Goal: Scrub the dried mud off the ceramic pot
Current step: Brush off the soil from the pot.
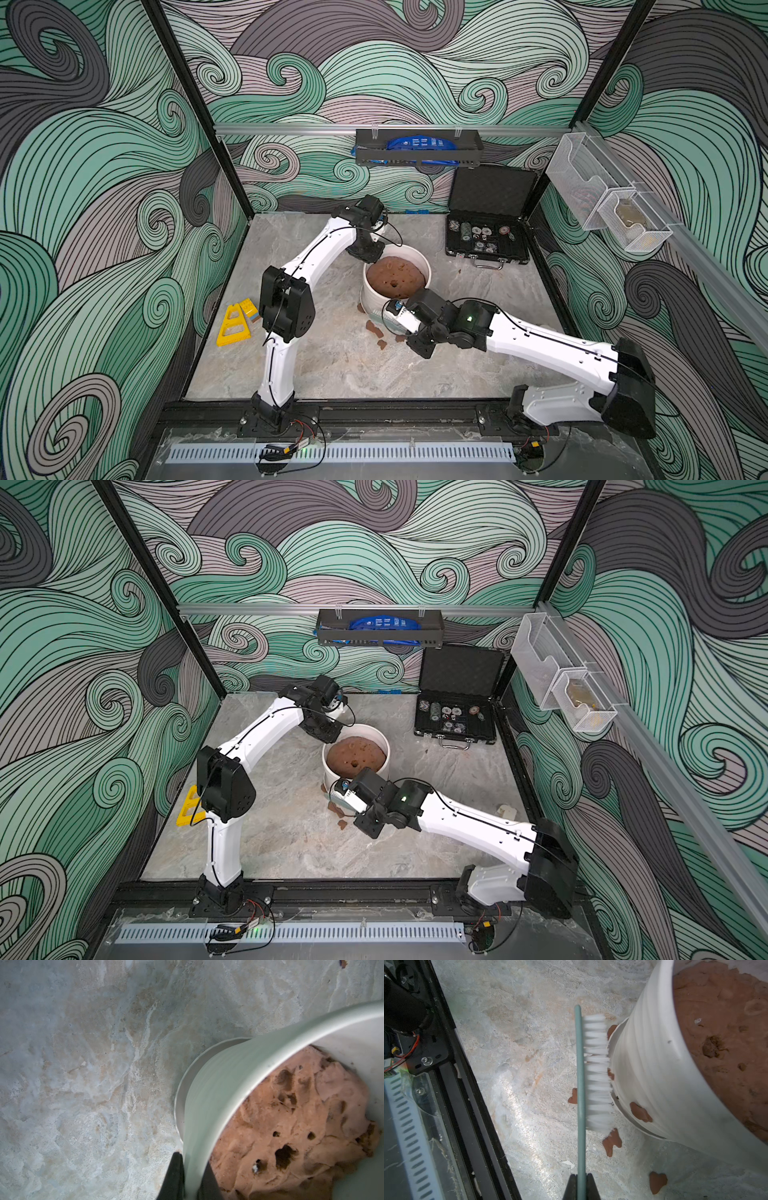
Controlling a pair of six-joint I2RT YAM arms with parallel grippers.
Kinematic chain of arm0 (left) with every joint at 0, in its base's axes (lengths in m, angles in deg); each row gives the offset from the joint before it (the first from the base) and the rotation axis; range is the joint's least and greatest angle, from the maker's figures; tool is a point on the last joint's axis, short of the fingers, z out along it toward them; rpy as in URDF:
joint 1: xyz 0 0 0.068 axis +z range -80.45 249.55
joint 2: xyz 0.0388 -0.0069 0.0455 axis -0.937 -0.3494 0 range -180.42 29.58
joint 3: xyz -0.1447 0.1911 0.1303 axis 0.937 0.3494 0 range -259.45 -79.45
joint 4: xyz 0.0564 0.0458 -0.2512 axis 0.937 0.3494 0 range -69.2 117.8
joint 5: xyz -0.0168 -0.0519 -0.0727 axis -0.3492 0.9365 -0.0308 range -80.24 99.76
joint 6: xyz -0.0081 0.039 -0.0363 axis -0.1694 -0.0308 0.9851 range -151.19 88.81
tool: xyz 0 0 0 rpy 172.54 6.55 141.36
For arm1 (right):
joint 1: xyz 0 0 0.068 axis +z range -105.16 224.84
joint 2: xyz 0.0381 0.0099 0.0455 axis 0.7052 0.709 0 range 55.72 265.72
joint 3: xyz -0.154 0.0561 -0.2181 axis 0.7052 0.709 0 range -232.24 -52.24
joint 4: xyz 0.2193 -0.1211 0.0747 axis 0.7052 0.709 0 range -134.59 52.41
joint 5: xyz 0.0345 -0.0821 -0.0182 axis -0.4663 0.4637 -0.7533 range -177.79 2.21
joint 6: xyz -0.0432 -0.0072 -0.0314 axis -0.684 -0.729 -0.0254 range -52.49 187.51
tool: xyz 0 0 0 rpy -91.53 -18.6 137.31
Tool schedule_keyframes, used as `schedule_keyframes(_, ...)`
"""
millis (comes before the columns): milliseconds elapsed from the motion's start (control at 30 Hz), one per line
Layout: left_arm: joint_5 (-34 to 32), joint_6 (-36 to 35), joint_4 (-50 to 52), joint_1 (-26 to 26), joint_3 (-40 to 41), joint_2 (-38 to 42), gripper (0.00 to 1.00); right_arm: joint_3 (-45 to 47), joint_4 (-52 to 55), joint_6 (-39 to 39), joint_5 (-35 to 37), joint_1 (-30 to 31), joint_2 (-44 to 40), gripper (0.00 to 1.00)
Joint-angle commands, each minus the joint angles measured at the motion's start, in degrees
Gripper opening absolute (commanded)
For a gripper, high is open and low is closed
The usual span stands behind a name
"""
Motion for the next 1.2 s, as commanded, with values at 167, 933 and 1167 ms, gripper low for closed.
schedule_keyframes(167,6.8,-5.8,-3.3,1.4,-3.2,-4.2,0.0,0.4,0.2,-10.9,-0.6,-7.4,-1.5,0.0)
schedule_keyframes(933,9.7,-7.7,-1.5,2.3,-5.4,-5.9,0.02,4.7,2.5,-13.0,4.0,-10.5,4.6,0.0)
schedule_keyframes(1167,12.5,-13.1,-0.8,2.5,-6.2,-6.3,0.04,3.3,1.3,-14.8,-3.6,-6.5,-0.4,0.0)
